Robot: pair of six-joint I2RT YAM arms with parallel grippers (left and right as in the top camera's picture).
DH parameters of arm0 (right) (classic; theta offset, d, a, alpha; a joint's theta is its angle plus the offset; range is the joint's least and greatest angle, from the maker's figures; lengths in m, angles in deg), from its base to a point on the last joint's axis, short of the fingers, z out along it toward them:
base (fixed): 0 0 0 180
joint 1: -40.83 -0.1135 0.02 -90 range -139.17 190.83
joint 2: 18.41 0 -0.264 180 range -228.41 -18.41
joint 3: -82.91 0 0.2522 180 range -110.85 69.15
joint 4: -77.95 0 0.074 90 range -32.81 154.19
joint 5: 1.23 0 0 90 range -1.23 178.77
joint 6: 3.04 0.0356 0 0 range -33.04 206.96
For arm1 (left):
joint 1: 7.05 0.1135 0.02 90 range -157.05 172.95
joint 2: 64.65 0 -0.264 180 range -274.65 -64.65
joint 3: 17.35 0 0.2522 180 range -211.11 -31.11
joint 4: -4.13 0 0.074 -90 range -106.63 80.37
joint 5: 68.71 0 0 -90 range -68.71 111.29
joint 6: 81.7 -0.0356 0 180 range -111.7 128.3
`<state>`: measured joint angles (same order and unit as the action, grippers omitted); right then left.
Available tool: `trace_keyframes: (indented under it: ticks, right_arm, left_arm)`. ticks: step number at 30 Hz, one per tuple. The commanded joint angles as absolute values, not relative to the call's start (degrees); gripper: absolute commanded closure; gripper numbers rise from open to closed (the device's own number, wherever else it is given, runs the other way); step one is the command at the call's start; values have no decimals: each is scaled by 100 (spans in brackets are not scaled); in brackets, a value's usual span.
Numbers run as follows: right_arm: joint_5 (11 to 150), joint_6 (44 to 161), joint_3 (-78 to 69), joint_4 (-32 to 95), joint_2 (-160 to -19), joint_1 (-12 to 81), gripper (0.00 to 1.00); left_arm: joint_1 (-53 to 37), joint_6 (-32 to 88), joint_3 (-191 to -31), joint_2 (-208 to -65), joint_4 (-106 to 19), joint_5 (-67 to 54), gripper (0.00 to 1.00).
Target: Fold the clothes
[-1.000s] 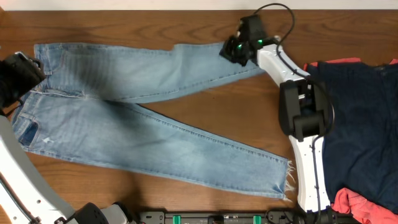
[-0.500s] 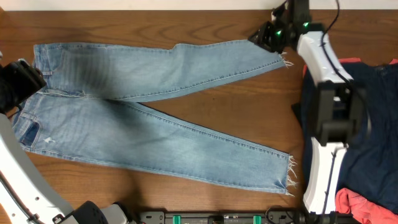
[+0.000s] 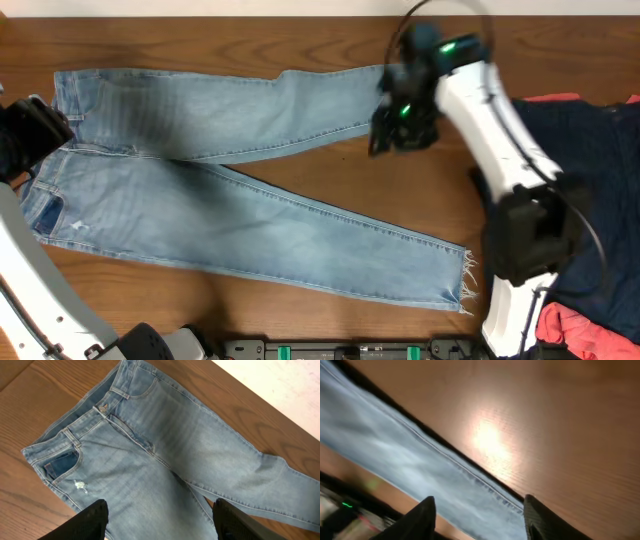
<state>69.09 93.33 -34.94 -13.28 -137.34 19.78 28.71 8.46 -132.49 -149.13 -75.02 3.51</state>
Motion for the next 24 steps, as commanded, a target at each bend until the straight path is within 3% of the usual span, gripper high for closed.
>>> trace_keyframes:
  ticks: [1,6,9,11,15,17,18,20,24]
  right_arm:
    - [7001,8793,-2812,-1099,-13783,1425,40]
    - [7359,8793,-1971,-299,-13783,863,28]
    - [7359,8793,-1538,213,-13783,642,11]
    - [7366,8796,-1247,532,-13783,522,12]
    - [7720,9001,-699,1129,-13783,410,38]
    - [8024,9215,-515,1330,-13783,430,57]
    - [8242,9316,-438,1428,-13783,463,75]
    - [8802,9574,-373,1594,-13783,572,95]
    - [9108,9718,-469,2256,-13783,1084,99]
  left_arm:
    - [2858,857,-13308,-14811,-7498,378,32]
    - [2858,857,-13308,-14811,-7513,325,32]
    - [2858,855,-13308,-14811,-7495,181,32]
    - [2858,855,-13308,-14811,-7498,181,32]
    - [2858,855,-13308,-14811,-7500,181,32]
    - [2858,855,-13308,-14811,-7500,181,32]
    - [2858,855,-13308,-14811,-7500,181,32]
    - [2858,855,-13308,-14811,-7498,181,32]
    - [2858,855,-13308,-14811,-7495,183,32]
